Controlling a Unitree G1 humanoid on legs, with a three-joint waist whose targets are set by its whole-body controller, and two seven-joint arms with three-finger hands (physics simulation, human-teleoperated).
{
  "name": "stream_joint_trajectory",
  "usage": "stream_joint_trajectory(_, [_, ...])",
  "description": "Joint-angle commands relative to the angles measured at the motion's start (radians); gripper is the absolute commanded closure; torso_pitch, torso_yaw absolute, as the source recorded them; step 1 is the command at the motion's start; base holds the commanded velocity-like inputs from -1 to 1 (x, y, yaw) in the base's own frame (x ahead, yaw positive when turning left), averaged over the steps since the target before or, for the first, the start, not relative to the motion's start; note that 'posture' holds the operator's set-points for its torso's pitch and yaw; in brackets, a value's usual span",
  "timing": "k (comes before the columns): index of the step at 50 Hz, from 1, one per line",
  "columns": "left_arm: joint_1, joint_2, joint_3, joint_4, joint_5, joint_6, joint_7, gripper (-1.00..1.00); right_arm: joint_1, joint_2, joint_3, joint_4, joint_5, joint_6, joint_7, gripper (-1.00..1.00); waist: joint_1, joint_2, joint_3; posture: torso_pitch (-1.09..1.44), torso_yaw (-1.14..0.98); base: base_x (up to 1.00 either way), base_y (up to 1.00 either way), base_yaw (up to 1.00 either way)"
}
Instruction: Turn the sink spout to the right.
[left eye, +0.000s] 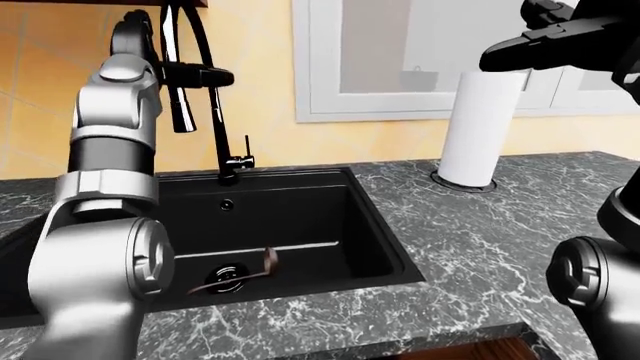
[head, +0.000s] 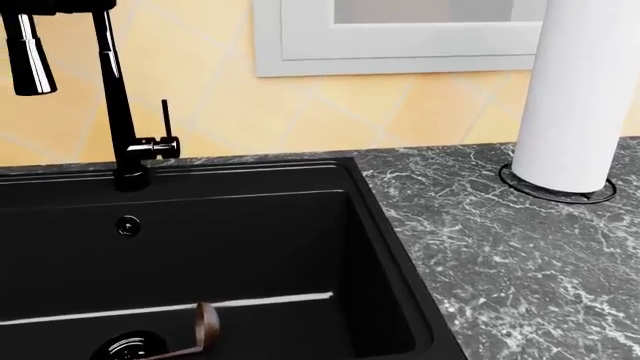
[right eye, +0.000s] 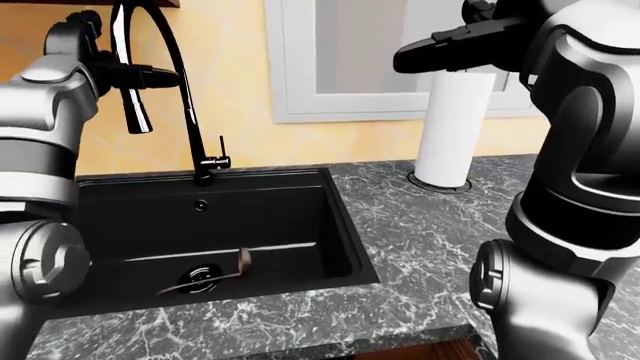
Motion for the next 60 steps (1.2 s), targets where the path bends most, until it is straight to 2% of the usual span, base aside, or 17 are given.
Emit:
stream_joint_trajectory(1, [-0.036, 0.007, 0.002, -0.035, 0.001, -0.027, 0.003, -1.0, -0.03, -0.007, -0.003, -0.007, -0.003, -0.025, -0.004, -1.0, 0.0, 0.0, -0.003, -0.65, 0.0, 0.0, 0.0, 0.0])
stream_joint_trajectory(14, [-0.026, -0.036, 0.003, -0.035, -0.017, 0.003, 0.015, -1.0, -0.057, -0.007, 0.007, 0.007, -0.017, -0.019, 0.005, -1.0, 0.001, -0.002, -0.004, -0.65, 0.0, 0.0, 0.0, 0.0])
stream_joint_trajectory(36, [0.061, -0.155, -0.038, -0.162, -0.029, 0.046, 0.038, -1.0, -0.035, -0.015, -0.013, -0.03, -0.005, 0.004, 0.003, -1.0, 0.001, -0.007, -0.005, -0.65, 0.0, 0.0, 0.0, 0.0])
stream_joint_trajectory(60, [0.043, -0.274, -0.082, -0.265, -0.012, 0.127, 0.064, -1.0, -0.015, -0.044, -0.032, -0.072, 0.025, 0.036, -0.001, -1.0, 0.002, -0.017, -0.005, -0.65, 0.0, 0.0, 0.0, 0.0])
